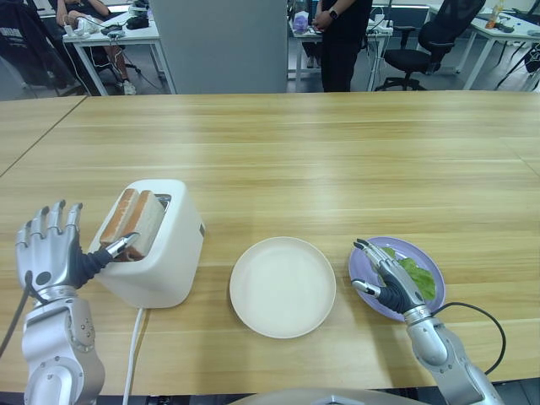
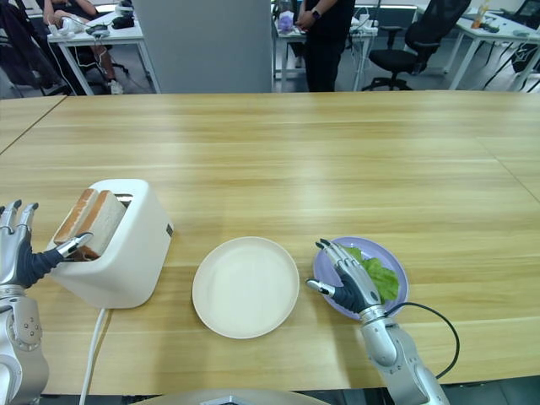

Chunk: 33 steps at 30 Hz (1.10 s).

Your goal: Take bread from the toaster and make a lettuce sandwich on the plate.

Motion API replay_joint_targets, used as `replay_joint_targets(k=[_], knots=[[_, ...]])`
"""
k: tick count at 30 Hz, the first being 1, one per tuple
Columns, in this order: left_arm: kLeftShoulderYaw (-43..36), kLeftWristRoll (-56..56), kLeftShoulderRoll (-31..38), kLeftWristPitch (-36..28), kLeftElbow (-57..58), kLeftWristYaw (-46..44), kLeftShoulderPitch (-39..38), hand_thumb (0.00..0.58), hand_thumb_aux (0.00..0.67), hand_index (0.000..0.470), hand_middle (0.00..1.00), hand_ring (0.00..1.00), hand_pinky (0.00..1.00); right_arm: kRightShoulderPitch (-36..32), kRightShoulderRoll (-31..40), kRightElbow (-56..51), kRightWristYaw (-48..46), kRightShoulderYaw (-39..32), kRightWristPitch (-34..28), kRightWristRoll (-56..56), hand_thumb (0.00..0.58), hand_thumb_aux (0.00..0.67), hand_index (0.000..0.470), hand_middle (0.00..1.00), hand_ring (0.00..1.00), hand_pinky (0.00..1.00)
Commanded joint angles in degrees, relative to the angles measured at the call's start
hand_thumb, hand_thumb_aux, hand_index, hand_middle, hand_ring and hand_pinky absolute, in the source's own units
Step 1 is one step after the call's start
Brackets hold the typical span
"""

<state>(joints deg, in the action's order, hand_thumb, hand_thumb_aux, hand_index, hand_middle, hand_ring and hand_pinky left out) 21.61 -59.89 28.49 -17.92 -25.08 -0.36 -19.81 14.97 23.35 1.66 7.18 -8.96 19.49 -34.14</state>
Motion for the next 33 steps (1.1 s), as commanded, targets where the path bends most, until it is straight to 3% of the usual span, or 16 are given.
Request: replay_joint_targets(k=[1,33], knots=[[0.8,1.6,-0.1,0.6,-0.7,0.2,-1.1,0.000,0.000,0.000,0.00,0.00,0.00,-0.1,0.0,-0.6,-0.1,0.3,-0.2,0.5,0.000,0.000,0.000,0.00,0.00,0.00],[1.4,3.4,1.3,-0.4,5.1,1.3,-2.9,0.000,0.000,0.000,0.00,0.00,0.00,-0.5,0.8,-1.1,-0.8,1.1,-0.2,2.6,0.000,0.000,0.000,0.00,0.00,0.00]])
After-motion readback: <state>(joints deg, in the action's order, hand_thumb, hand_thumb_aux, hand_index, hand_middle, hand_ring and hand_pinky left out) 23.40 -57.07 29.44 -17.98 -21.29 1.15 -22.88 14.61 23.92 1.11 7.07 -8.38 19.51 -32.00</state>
